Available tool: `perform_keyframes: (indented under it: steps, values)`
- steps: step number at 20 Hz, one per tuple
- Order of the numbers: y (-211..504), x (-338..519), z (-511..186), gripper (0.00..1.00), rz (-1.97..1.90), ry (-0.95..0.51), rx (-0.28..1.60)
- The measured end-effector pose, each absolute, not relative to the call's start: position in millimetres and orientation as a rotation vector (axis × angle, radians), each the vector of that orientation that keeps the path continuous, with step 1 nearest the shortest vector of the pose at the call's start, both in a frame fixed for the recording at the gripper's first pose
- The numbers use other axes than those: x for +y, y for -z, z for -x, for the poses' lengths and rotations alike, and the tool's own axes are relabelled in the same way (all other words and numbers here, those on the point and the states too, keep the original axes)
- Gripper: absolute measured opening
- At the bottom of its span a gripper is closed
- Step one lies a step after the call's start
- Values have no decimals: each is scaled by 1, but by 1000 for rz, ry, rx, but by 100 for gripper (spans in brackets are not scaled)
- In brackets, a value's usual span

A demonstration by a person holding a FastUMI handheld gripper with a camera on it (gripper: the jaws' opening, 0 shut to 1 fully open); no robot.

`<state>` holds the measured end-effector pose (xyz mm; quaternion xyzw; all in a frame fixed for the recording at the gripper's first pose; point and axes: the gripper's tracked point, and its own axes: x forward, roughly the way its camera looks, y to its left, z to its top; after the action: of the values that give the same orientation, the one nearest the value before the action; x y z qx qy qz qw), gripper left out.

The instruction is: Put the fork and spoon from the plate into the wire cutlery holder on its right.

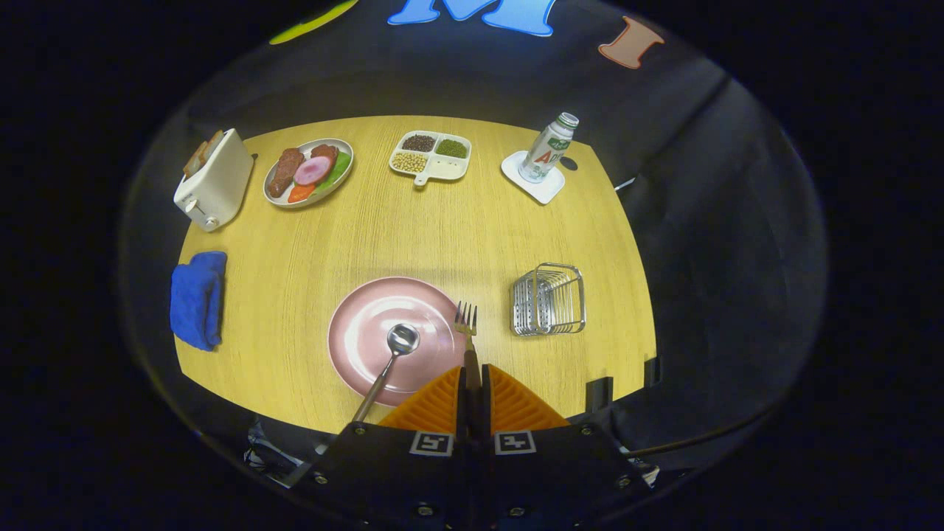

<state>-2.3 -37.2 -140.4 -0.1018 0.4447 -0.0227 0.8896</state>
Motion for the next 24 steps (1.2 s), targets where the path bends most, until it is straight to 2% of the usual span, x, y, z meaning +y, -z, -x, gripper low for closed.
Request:
perform_keyframes:
  steps: [11, 24]
  values:
    - [106, -113, -4, 6, 146, 196, 870]
    - [172, -146, -38, 6, 72, 125, 994]
